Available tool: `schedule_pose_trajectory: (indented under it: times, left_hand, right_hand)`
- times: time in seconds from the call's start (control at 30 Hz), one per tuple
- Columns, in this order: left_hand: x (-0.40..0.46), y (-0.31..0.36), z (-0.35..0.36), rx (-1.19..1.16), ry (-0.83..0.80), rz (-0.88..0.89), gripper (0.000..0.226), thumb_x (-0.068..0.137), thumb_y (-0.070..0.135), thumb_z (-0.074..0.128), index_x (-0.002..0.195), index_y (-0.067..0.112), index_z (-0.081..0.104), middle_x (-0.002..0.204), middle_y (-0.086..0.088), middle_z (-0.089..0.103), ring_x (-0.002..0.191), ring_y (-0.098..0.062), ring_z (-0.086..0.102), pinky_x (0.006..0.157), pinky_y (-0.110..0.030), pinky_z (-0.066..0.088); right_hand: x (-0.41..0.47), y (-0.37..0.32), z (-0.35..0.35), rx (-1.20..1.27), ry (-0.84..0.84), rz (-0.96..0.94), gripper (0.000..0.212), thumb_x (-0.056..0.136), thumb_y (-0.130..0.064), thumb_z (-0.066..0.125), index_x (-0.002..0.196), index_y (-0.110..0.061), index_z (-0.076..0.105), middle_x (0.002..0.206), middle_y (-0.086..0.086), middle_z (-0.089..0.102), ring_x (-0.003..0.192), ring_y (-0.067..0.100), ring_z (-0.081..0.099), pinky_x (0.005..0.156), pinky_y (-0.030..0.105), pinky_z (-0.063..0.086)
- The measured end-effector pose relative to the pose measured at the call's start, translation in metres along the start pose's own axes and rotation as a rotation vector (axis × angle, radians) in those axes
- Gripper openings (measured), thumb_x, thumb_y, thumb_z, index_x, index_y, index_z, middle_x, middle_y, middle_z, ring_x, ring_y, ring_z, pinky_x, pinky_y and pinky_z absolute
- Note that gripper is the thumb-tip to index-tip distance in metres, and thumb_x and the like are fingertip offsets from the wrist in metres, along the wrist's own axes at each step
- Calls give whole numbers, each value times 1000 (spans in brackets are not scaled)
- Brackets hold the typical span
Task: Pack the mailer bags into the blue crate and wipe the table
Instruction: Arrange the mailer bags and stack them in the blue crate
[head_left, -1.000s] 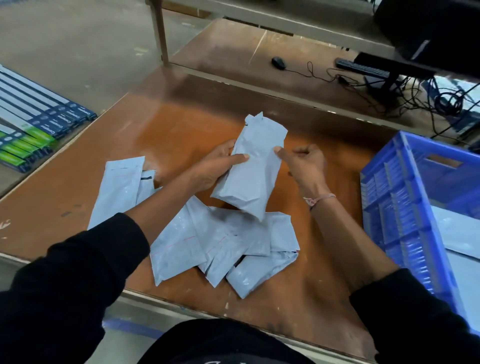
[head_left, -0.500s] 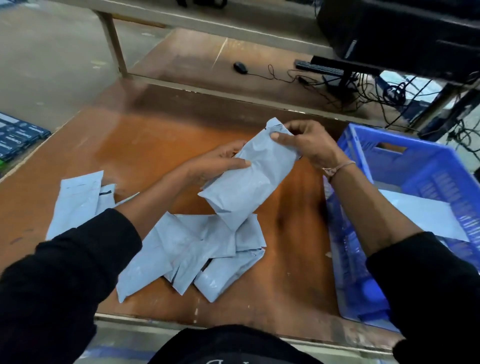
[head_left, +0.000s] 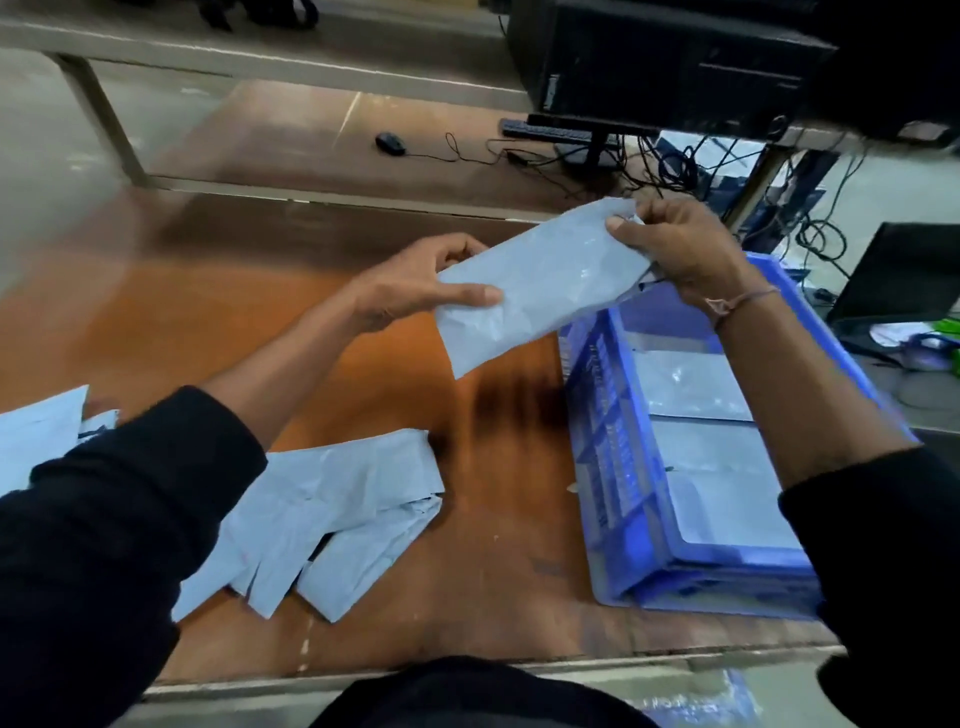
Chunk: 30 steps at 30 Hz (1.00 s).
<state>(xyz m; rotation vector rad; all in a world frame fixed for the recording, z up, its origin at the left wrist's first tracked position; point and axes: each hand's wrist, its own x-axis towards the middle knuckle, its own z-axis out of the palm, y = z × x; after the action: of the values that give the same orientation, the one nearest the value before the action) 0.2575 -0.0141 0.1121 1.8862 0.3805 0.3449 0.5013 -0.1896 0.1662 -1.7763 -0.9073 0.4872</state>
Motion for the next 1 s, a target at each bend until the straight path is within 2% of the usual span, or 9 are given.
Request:
schedule_pose_trajectory:
  times: [0.23,0.33,0.4,0.47,0.57,0.67,0.8,0.9,1.0]
  left_hand:
    - [51,54,77,69,-116,82,40,91,34,77,120,7,70,119,-8,74,98,-13,71,87,-35,58]
    - [71,64,114,103,-147,89,40,89,38,80,114,7,73,114,-13,75,90,-16,69,81,-45,58]
    - [82,69,134,159,-167,96,39,88,42,79,110,10,76,107,-13,75,77,-9,63,67,-31,53]
    - [93,73,152,254,-199,113,42,88,48,78,108,12,77,101,-15,74,70,-7,59,62,-21,49]
    - [106,75,172,390,-313,73,44,87,54,76,108,16,77,93,-5,76,67,-9,64,62,-22,53]
    - [117,71,192,549,-444,41,45,85,59,75,104,17,77,97,-8,78,81,-27,74,73,-39,62]
    - [122,69,214,692,-531,25,43,91,57,70,108,17,74,102,-1,77,83,-22,75,73,-31,56]
    - [123,65,226,861,-548,-15,52,87,68,67,117,25,69,120,5,70,106,-21,68,96,-43,54]
    - [122,61,235,994,-582,-71,65,85,73,63,132,29,59,134,6,62,118,-23,61,102,-49,50]
  right_hand:
    - [-25,39,-110,-81,53,109,25,93,-9,69,117,-10,63,97,11,70,73,15,68,65,24,58]
    - [-37,64,-143,-211,103,192,32,91,-17,71,123,-16,65,93,19,68,78,26,62,69,35,54]
    - [-43,79,-160,-328,133,233,30,89,-24,72,119,-19,68,89,18,67,79,26,60,74,42,53]
    - [-51,90,-172,-513,142,236,18,94,-20,68,111,-17,68,90,17,68,78,24,61,72,37,50]
    - [-57,110,-183,-744,113,216,26,94,-15,66,118,-5,68,102,22,71,85,31,66,73,30,43]
    - [-63,127,-188,-928,20,220,30,92,-15,66,121,-7,67,110,23,71,102,35,66,76,28,39]
    - [-68,148,-187,-1125,-98,199,32,93,-11,58,123,-11,64,116,20,69,107,37,64,79,31,43]
    - [-76,154,-181,-1208,-148,213,34,93,-7,53,126,-8,60,121,19,66,108,37,64,80,33,45]
    - [-82,159,-174,-1286,-147,194,35,93,-6,51,128,-4,56,125,21,63,114,39,62,87,38,49]
